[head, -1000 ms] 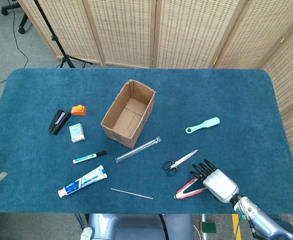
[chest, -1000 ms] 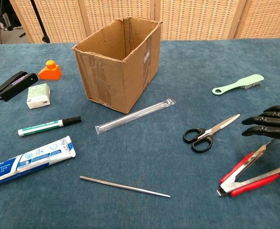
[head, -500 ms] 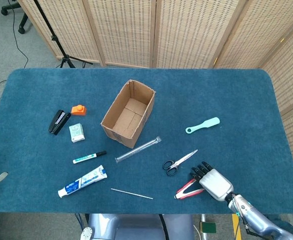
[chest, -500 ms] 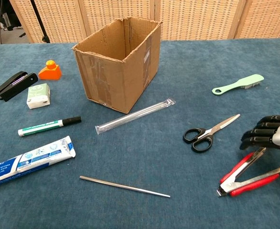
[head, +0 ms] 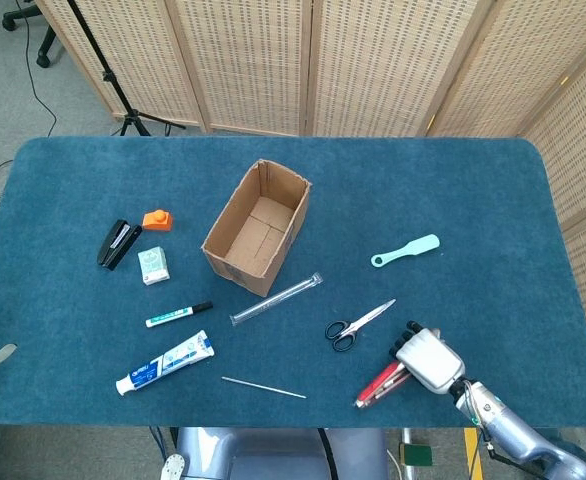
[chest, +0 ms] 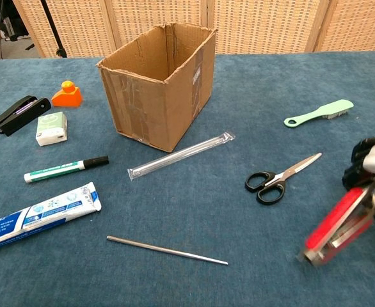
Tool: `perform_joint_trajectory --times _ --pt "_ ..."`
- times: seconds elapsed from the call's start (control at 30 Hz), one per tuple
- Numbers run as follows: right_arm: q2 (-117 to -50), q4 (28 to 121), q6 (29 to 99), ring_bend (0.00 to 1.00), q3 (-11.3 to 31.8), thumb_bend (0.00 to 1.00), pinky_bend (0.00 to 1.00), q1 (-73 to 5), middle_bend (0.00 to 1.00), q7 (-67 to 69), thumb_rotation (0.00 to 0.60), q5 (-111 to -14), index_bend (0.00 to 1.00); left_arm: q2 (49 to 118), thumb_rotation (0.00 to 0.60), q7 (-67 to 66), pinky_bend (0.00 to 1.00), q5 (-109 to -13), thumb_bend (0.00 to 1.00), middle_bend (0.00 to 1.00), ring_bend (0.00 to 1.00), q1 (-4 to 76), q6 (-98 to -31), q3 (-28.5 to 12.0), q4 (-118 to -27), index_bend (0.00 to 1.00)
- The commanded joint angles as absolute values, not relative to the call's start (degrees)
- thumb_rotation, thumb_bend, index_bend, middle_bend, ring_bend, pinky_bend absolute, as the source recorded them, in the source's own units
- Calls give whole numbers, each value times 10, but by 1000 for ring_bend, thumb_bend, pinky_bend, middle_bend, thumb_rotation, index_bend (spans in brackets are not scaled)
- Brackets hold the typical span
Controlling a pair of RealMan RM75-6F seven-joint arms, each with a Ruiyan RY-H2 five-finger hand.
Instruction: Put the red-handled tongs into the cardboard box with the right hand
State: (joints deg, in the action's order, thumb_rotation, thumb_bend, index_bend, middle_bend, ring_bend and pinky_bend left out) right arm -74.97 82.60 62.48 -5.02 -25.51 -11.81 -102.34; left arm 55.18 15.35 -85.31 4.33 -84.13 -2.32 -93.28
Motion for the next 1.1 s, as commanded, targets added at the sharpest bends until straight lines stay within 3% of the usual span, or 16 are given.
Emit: perform_joint_trajectory --times 0.03,0.27,0.37,0.47,0.67,0.9,1.1 --pt "-716 848 672 493 -36 504 272 -256 576 -93 600 -1036 595 551 600 155 47 -853 0 0 0 43 -841 -23 -933 0" --pt "-634 920 721 517 15 639 275 -264 608 -67 600 -1008 632 548 600 162 47 -855 0 0 0 43 -842 -23 -933 0" --pt "-604 949 724 520 35 653 288 -271 610 -61 600 -991 635 547 600 165 47 -855 0 0 0 43 -841 -23 -933 0" --pt "-584 974 720 520 52 672 290 -280 610 -63 600 -977 635 547 600 165 47 -855 0 0 0 43 -840 -23 -933 0" --pt "-538 1049 665 520 134 672 289 -340 610 -147 600 -900 635 547 600 160 47 -854 0 0 0 44 -840 -24 -934 0" --pt "-570 1060 586 520 206 672 290 -440 610 -325 600 -763 635 551 600 147 47 -847 0 0 0 44 -838 -26 -935 0" --pt "-635 1023 563 520 213 672 289 -516 610 -480 600 -681 635 552 600 137 47 -835 0 0 0 48 -829 -30 -938 0"
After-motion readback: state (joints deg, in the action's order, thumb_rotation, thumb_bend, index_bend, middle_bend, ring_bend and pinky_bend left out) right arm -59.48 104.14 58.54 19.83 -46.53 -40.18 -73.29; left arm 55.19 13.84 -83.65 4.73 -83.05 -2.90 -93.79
